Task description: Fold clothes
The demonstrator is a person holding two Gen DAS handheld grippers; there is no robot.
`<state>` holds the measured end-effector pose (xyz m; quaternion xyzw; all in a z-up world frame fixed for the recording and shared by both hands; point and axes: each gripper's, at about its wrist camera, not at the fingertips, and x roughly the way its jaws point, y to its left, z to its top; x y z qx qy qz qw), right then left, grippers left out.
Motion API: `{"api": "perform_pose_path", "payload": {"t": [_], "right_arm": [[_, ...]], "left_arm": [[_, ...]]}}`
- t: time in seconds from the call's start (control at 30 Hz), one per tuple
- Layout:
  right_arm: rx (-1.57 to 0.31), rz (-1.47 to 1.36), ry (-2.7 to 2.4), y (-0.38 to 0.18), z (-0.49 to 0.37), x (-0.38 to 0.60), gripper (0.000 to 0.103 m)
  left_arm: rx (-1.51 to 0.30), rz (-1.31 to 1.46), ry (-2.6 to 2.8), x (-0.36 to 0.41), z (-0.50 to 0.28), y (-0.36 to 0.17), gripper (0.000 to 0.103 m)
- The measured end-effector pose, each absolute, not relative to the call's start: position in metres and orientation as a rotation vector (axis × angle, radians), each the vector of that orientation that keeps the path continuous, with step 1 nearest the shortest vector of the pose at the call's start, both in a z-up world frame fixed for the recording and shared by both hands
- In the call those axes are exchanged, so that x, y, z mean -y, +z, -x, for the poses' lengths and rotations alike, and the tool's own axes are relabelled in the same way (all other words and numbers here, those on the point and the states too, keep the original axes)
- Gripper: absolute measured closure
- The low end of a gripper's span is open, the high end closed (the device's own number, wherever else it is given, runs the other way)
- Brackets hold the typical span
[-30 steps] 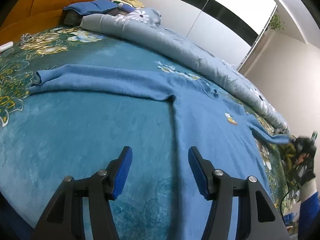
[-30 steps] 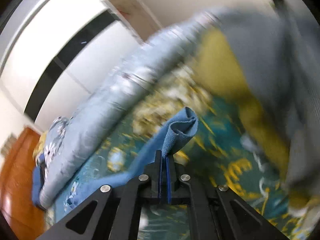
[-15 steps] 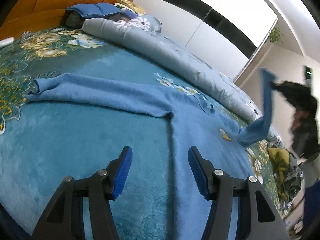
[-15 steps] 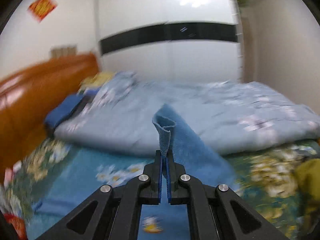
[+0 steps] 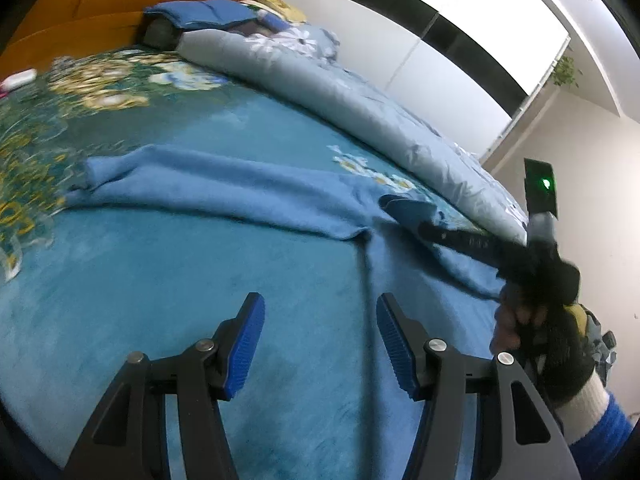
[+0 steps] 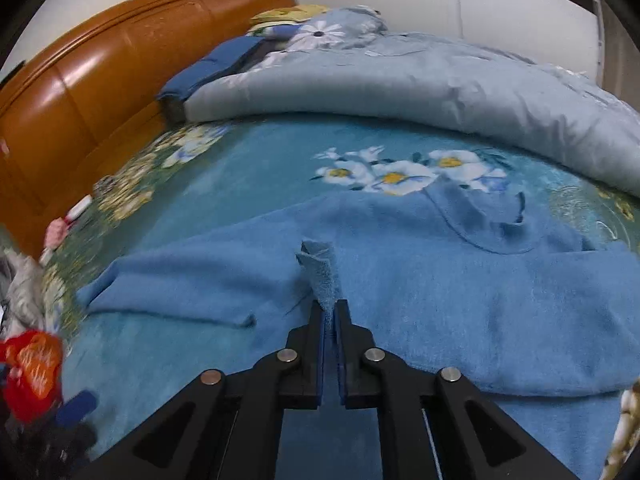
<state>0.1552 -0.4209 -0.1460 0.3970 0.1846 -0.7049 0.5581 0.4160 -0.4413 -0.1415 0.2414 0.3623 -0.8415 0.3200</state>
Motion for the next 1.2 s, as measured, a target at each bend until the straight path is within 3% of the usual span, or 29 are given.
{"api": "perform_pose_path", "payload": {"t": [0.03, 0.1, 0.27, 0.43, 0.73, 0.77, 0.83, 0.87, 1.2], "right_arm": [[-0.449, -0.931, -1.635, -0.146, -0.156, 0.417, 0.087], [-0.443, -0.930, -1.598, -0.145, -0.153, 0.403, 0.056], [-0.403, -0.913, -1.663, -0.131, -0.124, 0.349, 0.053], [-0.340, -0.969, -1.781, -0.128, -0.084, 0.289, 0.053], [-0.131, -1.086, -1.852, -0.131, -0.036, 0.211, 0.052], [-0.113, -1.091, -1.856, -0.131, -0.033, 0.207, 0.052], [-0.093, -1.099, -1.865, -0.132, -0.029, 0.203, 0.052], [-0.090, -1.103, -1.867, -0.133, -0.028, 0.202, 0.052], [-0.092, -1.118, -1.873, -0.143, -0.025, 0.196, 0.052]], "left_arm": [[-0.948, -0.637, -2.231, 0.444, -0.407, -0.139, 0.043], [-0.945, -0.642, -2.265, 0.449, -0.390, -0.135, 0.043], [-1.022, -0.731, -2.346, 0.468, -0.330, -0.138, 0.042], [-0.933, -0.853, -2.359, 0.482, -0.277, -0.152, 0.042], [-0.995, -0.944, -2.313, 0.504, -0.241, -0.179, 0.042], [-1.003, -0.938, -2.306, 0.504, -0.240, -0.181, 0.045], [-0.965, -0.933, -2.289, 0.502, -0.240, -0.180, 0.087], [-0.941, -0.935, -2.288, 0.501, -0.238, -0.180, 0.096], [-0.701, -0.836, -2.300, 0.509, -0.233, -0.138, 0.097]]}}
